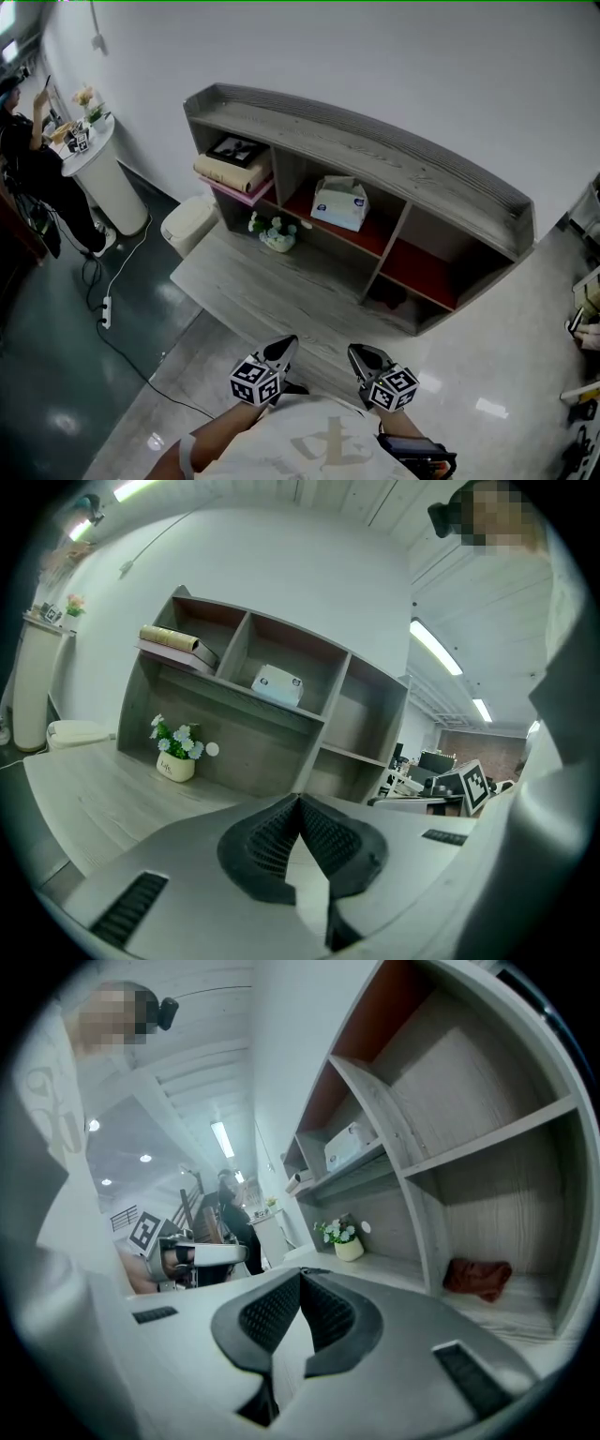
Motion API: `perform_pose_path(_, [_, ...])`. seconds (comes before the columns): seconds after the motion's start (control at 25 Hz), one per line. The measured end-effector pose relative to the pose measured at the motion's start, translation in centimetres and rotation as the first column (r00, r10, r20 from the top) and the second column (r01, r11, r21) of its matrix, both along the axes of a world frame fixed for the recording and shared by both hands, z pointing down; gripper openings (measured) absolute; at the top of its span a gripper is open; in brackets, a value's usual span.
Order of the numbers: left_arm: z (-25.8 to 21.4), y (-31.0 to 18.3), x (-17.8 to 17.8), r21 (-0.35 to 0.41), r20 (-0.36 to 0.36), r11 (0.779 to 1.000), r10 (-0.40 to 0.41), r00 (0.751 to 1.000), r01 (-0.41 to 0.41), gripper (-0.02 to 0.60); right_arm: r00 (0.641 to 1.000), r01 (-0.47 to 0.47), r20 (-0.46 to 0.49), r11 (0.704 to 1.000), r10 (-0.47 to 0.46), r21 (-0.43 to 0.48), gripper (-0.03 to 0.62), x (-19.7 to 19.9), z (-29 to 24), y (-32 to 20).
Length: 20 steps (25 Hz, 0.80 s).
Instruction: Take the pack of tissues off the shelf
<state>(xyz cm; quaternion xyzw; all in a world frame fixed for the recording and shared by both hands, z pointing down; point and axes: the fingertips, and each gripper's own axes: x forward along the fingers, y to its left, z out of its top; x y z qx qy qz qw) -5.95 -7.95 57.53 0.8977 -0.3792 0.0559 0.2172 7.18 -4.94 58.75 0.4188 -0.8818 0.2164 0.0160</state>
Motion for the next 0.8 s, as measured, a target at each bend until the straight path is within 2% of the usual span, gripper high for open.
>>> perform_pose_path(0.56, [-0.8, -6.3, -0.3, 0.005, 0.011, 0.997, 0.074, 0.997, -0.074, 0.012, 0.997, -0.073, 0.013, 0.997, 0.072, 0.02, 0.005, -0.6, -1.2, -5.6])
perform_pose_path(0.8, [-2.2, -8.0, 0.5, 0.038, 0.021, 0.99, 0.136, 0.99, -0.137, 0.012, 0.994, -0.106, 0.002, 0.994, 0.106, 0.035, 0.005, -0.7, -2.3, -7.5])
